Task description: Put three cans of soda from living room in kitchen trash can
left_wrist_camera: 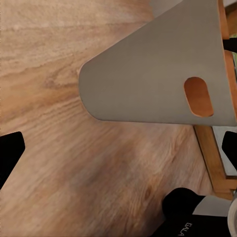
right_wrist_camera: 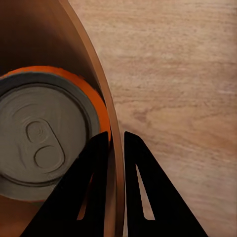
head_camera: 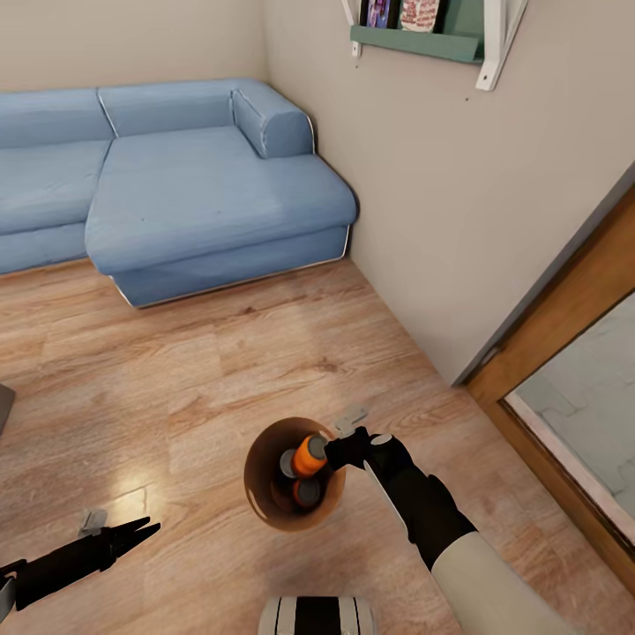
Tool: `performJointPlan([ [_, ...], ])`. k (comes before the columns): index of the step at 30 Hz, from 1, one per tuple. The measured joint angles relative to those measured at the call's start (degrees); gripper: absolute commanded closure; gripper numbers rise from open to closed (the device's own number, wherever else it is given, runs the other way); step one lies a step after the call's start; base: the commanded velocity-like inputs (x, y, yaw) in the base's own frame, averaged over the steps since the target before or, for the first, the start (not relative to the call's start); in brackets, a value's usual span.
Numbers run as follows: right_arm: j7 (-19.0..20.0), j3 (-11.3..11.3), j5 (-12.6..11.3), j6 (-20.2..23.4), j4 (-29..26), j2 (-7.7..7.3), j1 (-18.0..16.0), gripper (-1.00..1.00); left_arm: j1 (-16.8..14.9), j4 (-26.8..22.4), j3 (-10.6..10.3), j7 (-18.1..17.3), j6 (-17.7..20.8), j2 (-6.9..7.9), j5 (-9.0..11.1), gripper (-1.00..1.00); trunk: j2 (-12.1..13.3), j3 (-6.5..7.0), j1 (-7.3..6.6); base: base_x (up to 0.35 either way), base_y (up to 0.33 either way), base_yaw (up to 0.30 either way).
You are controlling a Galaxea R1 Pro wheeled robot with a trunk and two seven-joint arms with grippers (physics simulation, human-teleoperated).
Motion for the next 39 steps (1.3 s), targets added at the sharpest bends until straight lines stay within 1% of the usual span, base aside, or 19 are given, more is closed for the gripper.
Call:
performJointPlan([
  [11,0.0,0.0,0.0,0.0,0.0,0.00,0.0,1.00,0.0,0.0,0.0,0.0,0.0,-0.06,0.0,-1.00,-4.4,-1.98,2.42,0.000,0.000,0.000],
  [17,0.0,0.0,0.0,0.0,0.0,0.00,0.0,1.00,0.0,0.0,0.0,-0.1,0.0,-0.05,0.0,-1.00,-4.4,-1.98,2.42,0.000,0.000,0.000],
  [27,0.0,0.0,0.0,0.0,0.0,0.00,0.0,1.00,0.0,0.0,0.0,-0.1,0.0,-0.06,0.0,-1.00,-8.4,-3.77,4.61,0.000,0.000,0.000],
  [28,0.0,0.0,0.1,0.0,0.0,0.00,0.0,1.00,0.0,0.0,0.0,-0.1,0.0,-0.06,0.0,-1.00,-8.4,-3.99,4.65,0.000,0.000,0.000],
  [34,0.0,0.0,0.0,0.0,0.0,0.02,0.0,1.00,0.0,0.0,0.0,-0.1,0.0,-0.07,0.0,-1.00,-8.5,-4.00,4.64,0.000,0.000,0.000],
  [39,0.0,0.0,0.1,0.0,0.0,0.01,0.0,1.00,0.0,0.0,0.0,-0.1,0.0,-0.07,0.0,-1.00,-8.5,-5.10,4.78,0.000,0.000,0.000],
])
